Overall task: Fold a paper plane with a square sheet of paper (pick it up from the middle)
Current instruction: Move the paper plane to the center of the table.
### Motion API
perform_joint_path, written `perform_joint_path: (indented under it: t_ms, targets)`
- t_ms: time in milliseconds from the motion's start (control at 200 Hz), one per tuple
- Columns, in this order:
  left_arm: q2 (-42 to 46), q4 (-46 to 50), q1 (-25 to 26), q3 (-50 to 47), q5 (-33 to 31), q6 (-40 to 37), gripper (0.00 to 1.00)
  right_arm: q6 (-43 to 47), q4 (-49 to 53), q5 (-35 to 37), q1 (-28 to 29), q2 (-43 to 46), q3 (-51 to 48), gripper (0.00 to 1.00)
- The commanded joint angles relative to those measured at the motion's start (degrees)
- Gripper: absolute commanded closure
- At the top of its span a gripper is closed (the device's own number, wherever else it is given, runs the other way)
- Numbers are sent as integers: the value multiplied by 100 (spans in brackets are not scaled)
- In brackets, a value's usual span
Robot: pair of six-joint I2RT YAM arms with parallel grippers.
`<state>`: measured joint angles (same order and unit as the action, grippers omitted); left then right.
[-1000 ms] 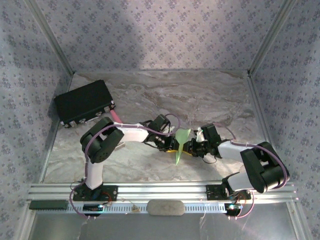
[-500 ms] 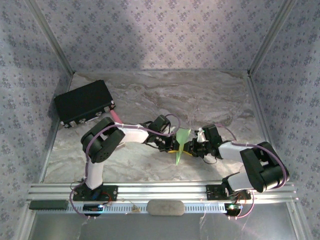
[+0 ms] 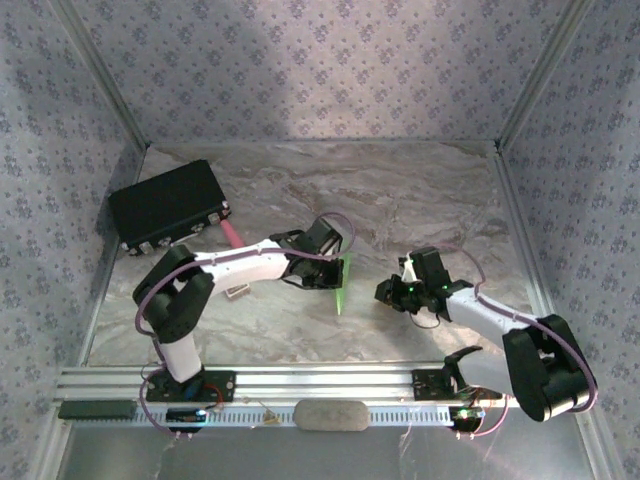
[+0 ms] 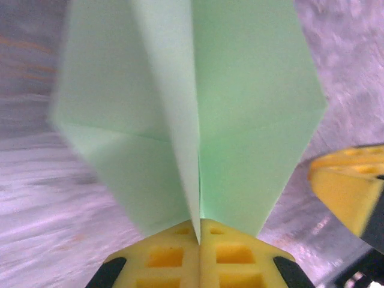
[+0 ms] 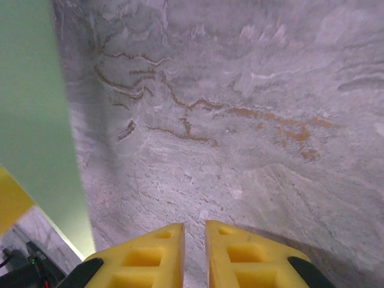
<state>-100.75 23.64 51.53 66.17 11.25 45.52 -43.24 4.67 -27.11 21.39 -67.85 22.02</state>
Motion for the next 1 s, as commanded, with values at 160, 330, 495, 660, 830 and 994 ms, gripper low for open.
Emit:
perform_joint_path:
  t_ms: [160, 330, 495, 660, 830, 994]
  targets:
    - [6, 1489, 96, 237, -1617, -90, 100, 39, 401, 461, 207, 58, 274, 82]
    - [-115, 1701, 145, 290, -1686, -92, 100, 16, 386, 539, 319, -14, 347, 82]
    - [-250, 1785, 189, 379, -1706, -111, 99, -6, 302, 532, 391, -148, 389, 82]
    - [-364, 1816, 201, 427, -1637, -131, 98, -24, 226, 523, 460, -254, 425, 82]
    - [-408, 1813, 204, 440, -1582, -172, 95, -17, 219, 522, 500, -321, 470, 82]
    - [-476, 1785, 209, 467, -1494, -200, 91, -6, 221, 532, 524, -395, 500, 82]
